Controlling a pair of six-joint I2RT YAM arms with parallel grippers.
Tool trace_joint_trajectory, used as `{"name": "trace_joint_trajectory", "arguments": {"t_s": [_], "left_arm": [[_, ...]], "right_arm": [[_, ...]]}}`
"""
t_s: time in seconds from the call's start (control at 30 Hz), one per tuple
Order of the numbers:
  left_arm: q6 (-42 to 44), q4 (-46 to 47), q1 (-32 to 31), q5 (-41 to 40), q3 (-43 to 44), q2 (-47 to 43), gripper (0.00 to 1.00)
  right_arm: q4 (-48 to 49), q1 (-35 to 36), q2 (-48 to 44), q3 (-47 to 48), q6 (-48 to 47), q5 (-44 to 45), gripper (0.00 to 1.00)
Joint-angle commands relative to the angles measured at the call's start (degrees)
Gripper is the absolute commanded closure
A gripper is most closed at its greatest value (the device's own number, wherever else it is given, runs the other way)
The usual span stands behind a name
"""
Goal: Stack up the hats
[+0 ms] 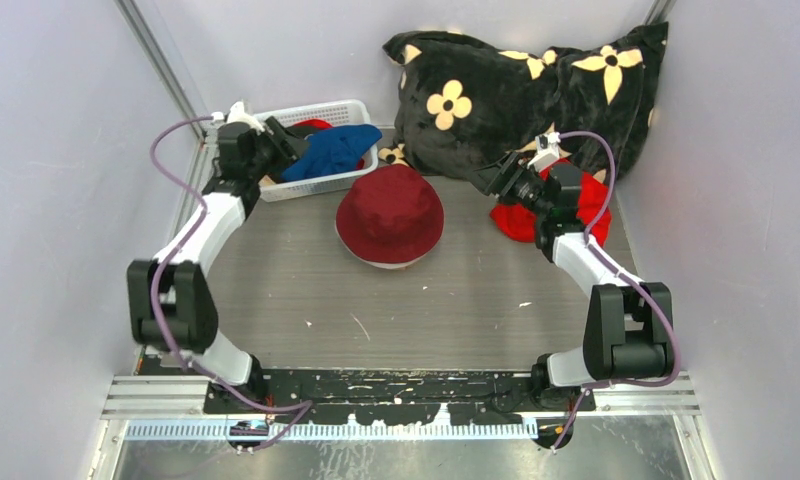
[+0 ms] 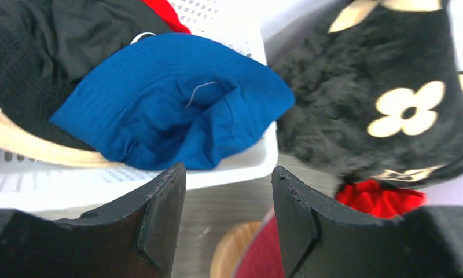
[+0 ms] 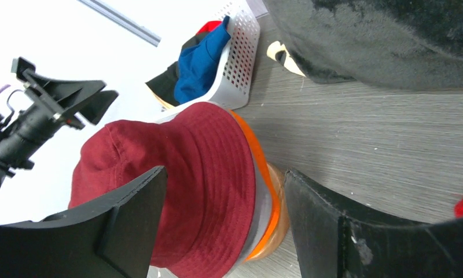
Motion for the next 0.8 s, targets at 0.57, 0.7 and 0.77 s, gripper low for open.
{"name": "trace_joint_trajectory", "arguments": {"t_s": [0.57,0.7,0.77], "left_arm": [[10.5,5.5,-5.5,-3.2,20.3,30.8,0.42],[10.2,6.5,-5.5,-4.4,17.9,28.3,0.42],[10.3,7.0,-5.5,-5.2,16.5,26.6,0.42]], "right_arm": [[-10.7,0.1,-1.3,4.5,-8.0,0.3,0.22],[-10.1,0.1,-0.6,4.6,-7.7,0.2,0.22],[-9.9,0.1,-0.1,4.7,-7.5,0.0,0.22]]}}
